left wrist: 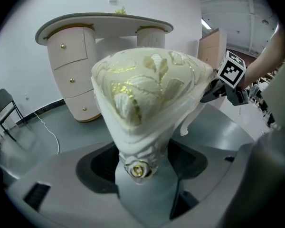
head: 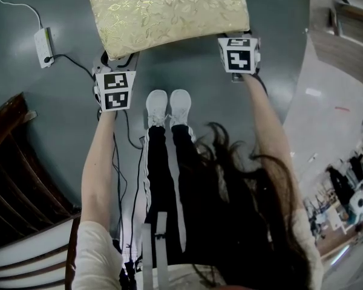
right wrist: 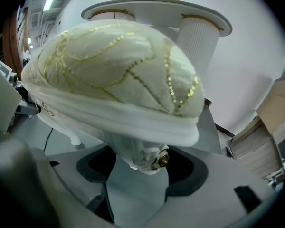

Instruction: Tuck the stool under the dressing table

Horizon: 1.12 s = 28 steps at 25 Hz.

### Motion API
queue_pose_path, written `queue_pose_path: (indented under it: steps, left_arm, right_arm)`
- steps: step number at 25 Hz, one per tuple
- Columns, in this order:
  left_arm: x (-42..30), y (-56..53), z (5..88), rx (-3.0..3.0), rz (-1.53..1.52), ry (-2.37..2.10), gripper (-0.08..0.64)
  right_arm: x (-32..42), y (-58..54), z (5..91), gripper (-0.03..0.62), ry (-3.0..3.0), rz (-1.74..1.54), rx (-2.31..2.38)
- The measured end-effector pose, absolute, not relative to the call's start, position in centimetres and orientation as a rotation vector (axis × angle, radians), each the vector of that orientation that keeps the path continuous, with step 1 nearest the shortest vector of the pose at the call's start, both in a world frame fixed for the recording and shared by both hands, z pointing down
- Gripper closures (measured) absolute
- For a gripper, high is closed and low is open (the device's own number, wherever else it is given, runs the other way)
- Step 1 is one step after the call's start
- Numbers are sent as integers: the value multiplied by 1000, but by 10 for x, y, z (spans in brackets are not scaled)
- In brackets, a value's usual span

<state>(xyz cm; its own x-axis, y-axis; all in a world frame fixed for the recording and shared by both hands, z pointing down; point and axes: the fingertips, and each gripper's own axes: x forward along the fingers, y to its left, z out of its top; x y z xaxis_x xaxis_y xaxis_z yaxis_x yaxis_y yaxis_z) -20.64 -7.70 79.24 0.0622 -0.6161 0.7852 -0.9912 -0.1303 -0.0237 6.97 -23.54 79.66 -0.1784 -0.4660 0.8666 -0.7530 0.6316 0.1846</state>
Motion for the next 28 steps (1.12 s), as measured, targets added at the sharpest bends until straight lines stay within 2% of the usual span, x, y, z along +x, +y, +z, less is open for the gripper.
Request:
queue_pose_path:
  steps: [22,28]
  left_arm:
    - [-230,-103,793,1777,1031,-1531,239]
    - [-200,-58,788,1520,944,-1675,241]
  right_arm:
    - [64,-225,796,275,-1832,444,1048]
    - [66,-234,796,284,-1920,334,697]
